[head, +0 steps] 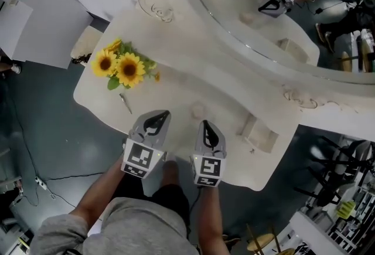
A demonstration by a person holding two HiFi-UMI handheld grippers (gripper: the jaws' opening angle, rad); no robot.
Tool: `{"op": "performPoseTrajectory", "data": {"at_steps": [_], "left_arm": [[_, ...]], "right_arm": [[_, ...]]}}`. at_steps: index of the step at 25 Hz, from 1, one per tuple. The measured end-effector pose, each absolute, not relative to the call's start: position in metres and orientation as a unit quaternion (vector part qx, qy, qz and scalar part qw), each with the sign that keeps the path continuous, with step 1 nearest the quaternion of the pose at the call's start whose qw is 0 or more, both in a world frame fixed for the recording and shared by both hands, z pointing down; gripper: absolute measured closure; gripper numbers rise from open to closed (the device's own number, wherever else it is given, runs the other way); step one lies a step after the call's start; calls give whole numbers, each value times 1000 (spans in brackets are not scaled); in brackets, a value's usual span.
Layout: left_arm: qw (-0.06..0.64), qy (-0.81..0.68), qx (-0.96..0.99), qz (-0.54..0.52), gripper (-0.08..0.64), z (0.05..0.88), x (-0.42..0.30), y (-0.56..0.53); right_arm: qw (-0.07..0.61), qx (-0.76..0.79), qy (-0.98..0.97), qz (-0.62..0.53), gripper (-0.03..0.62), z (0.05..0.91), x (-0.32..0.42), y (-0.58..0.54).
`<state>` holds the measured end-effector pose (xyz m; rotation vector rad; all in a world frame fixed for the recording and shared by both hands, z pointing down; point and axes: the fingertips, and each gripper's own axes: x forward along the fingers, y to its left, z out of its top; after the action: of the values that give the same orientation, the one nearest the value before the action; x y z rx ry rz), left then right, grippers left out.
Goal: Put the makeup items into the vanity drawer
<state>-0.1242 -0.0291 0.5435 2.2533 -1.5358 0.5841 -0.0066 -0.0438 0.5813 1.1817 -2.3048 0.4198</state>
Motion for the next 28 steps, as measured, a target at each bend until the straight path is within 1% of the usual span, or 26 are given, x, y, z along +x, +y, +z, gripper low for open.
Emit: {"op": "performPoseTrajectory", "data": {"at_steps": [3,4,5,7,8,18,21,28], "left_arm": [[182,-547,790,209,549,550,-126,-26],[184,-548,789,209,549,552,-127,-26],[185,-549,788,210,549,553,-128,-25],[187,-550,786,211,549,556,-129,-24],[188,-551,785,212,549,557,-129,-24],[194,-553,780,218,549,567,-130,-27],[193,-554,779,221,549,568,-129,-29],[192,-549,783,223,549,568,-126,-33]], "right_arm": [[265,434,-847,154,588,590,-5,-46],[268,429,-849,154,578,594,-6,-46],[272,421,-851,156,490,598,-8,-46],[281,407,-854,160,410,607,-12,-46],[286,404,-854,160,385,610,-13,-47],[316,387,-851,161,389,635,-16,-51],[325,381,-851,159,462,640,-15,-50],[319,382,-853,158,486,638,-16,-51]]}}
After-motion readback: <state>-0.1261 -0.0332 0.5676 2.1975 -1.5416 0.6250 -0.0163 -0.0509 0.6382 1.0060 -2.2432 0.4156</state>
